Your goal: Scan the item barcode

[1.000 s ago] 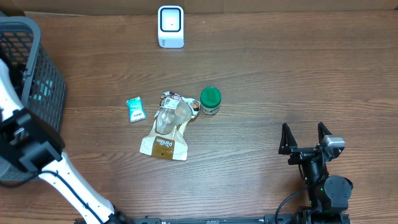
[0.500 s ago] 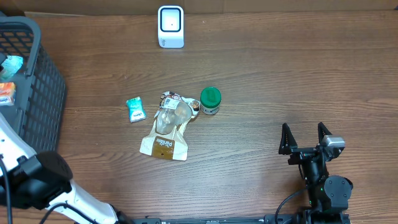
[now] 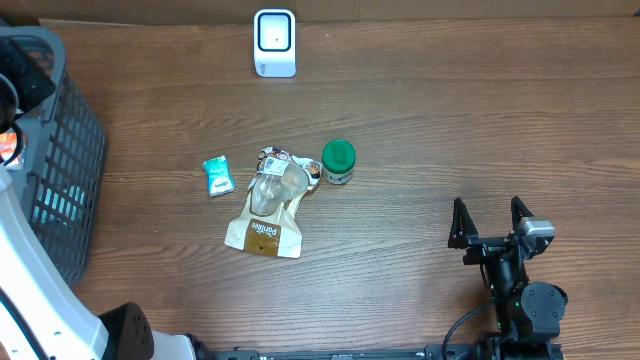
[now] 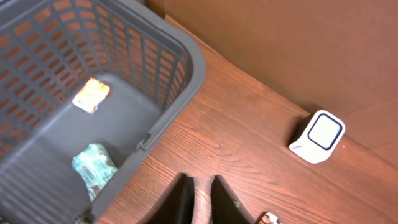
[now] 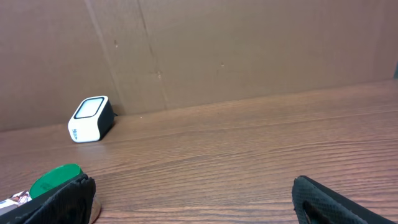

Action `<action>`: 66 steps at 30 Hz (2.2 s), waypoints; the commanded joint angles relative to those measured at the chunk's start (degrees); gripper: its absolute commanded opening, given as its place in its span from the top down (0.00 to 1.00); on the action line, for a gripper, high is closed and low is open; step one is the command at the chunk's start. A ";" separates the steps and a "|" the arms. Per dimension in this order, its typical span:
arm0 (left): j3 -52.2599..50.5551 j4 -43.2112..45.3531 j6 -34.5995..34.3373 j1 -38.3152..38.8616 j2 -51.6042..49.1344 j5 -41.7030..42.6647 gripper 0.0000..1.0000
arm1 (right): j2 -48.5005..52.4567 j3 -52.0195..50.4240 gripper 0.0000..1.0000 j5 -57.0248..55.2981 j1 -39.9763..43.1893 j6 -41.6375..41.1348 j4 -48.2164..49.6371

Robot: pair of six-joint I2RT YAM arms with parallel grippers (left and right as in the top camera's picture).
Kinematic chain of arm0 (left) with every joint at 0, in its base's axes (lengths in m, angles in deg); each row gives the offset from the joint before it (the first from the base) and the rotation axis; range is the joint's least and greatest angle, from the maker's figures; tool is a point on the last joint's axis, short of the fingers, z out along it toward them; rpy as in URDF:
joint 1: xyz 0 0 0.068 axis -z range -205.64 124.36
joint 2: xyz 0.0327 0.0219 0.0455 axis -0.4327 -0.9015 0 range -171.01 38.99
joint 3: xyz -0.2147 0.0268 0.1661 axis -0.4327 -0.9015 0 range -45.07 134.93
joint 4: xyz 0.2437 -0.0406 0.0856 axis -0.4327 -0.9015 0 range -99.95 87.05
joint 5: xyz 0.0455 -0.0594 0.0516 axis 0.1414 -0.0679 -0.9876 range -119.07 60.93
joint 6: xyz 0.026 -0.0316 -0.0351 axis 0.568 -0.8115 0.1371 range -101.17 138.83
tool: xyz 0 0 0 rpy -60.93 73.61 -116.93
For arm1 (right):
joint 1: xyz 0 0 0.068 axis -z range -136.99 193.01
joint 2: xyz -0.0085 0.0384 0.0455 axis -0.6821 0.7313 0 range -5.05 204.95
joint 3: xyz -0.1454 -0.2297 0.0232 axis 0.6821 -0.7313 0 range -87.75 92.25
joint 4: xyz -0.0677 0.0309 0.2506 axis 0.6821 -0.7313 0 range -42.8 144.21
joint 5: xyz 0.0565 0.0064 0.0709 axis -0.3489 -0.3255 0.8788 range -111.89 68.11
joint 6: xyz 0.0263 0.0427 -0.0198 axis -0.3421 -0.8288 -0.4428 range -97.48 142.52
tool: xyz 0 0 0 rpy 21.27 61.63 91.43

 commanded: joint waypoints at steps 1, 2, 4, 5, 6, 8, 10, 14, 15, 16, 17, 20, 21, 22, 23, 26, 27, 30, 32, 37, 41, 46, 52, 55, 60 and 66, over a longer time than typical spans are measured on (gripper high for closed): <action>-0.09 0.31 -0.09 -1.75 -2.32 -2.25 0.60 | -0.61 -0.61 0.00 0.09 -0.22 0.09 0.26; -0.09 0.37 -0.09 -2.60 -2.67 -2.27 0.49 | -0.61 -0.61 0.00 0.09 -0.22 0.09 0.26; -0.09 0.52 -0.11 -4.44 -3.34 -2.23 0.27 | -0.61 -0.61 0.00 0.09 -0.22 0.09 0.26; -0.09 0.57 -0.13 -5.73 -3.93 -2.21 0.23 | -0.61 -0.61 0.00 0.09 -0.22 0.09 0.26; -0.09 0.55 -0.35 -6.91 -4.44 -2.21 0.20 | -0.61 -0.61 0.00 0.09 -0.22 0.09 0.26; -0.11 0.22 -2.03 -9.35 -5.62 -2.08 0.16 | -0.61 -0.61 0.00 0.09 -0.22 0.09 0.26; -0.11 -0.33 -3.58 -12.09 -7.28 -1.46 0.16 | -0.61 -0.61 0.00 0.09 -0.22 0.09 0.26; -0.11 -1.95 -5.70 -16.20 -11.17 -0.66 0.16 | -0.61 -0.61 0.00 0.09 -0.22 0.09 0.26; -0.11 -2.43 -6.03 -16.94 -12.22 -0.66 0.16 | -0.61 -0.61 0.00 0.07 -0.22 0.09 0.26; -0.13 -2.78 -6.16 -17.57 -13.33 -0.66 0.16 | -0.61 -0.61 0.00 0.07 -0.22 0.09 0.26; -0.13 -2.99 -6.16 -18.05 -14.38 -0.66 0.16 | -0.61 -0.61 0.00 0.09 -0.22 0.09 0.26; -0.22 -3.04 -6.45 -18.84 -17.29 -0.68 0.13 | -0.61 -0.61 0.00 0.09 -0.22 0.09 0.26; -0.22 -2.97 -6.58 -19.04 -18.27 -0.68 0.12 | -0.61 -0.61 0.00 0.09 -0.22 0.09 0.26; -0.26 -2.93 -6.56 -19.06 -19.23 -0.70 0.10 | -0.61 -0.61 0.00 0.09 -0.22 0.09 0.26; -0.48 -2.95 -6.56 -19.06 -21.05 -0.76 0.09 | -0.61 -0.61 0.00 0.09 -0.22 0.09 0.26; -0.55 -3.32 -6.58 -19.06 -24.41 -0.87 0.08 | -0.61 -0.61 0.00 0.09 -0.22 0.09 0.26; -0.55 -3.43 -6.67 -19.06 -25.59 -0.90 0.08 | -0.61 -0.61 0.00 0.09 -0.22 0.09 0.26; -0.61 -3.45 -8.33 -19.39 -28.59 -2.12 0.07 | -0.61 -0.61 0.00 0.09 -0.22 0.09 0.26; -0.76 -3.30 -8.90 -19.76 -30.23 -2.23 0.07 | -0.61 -0.61 0.00 0.07 -0.22 0.09 0.26; -2.67 -2.56 -10.91 -20.48 -32.92 -3.34 0.07 | -0.61 -0.61 0.00 0.09 -0.22 0.09 0.26; -7.74 -0.70 -11.91 -20.94 -33.07 -4.55 0.07 | -0.61 -0.61 0.00 0.09 -0.22 0.09 0.26; -17.44 4.52 -13.27 -20.98 -33.07 -6.23 0.05 | -0.61 -0.61 0.00 0.07 -0.22 0.09 0.26; -27.39 12.68 -13.86 -20.96 -33.07 -6.23 0.05 | -0.61 -0.61 0.00 0.09 -0.22 0.09 0.26; -30.47 16.02 -13.81 -20.96 -33.07 -6.34 0.05 | -0.61 -0.61 0.00 0.09 -0.22 0.09 0.26; -33.27 20.39 -13.11 -20.96 -33.07 -6.27 0.07 | -0.61 -0.61 0.00 0.09 -0.22 0.09 0.26; -35.41 23.89 -11.69 -20.70 -33.07 -5.20 0.23 | -0.61 -0.61 0.00 0.09 -0.22 0.09 0.26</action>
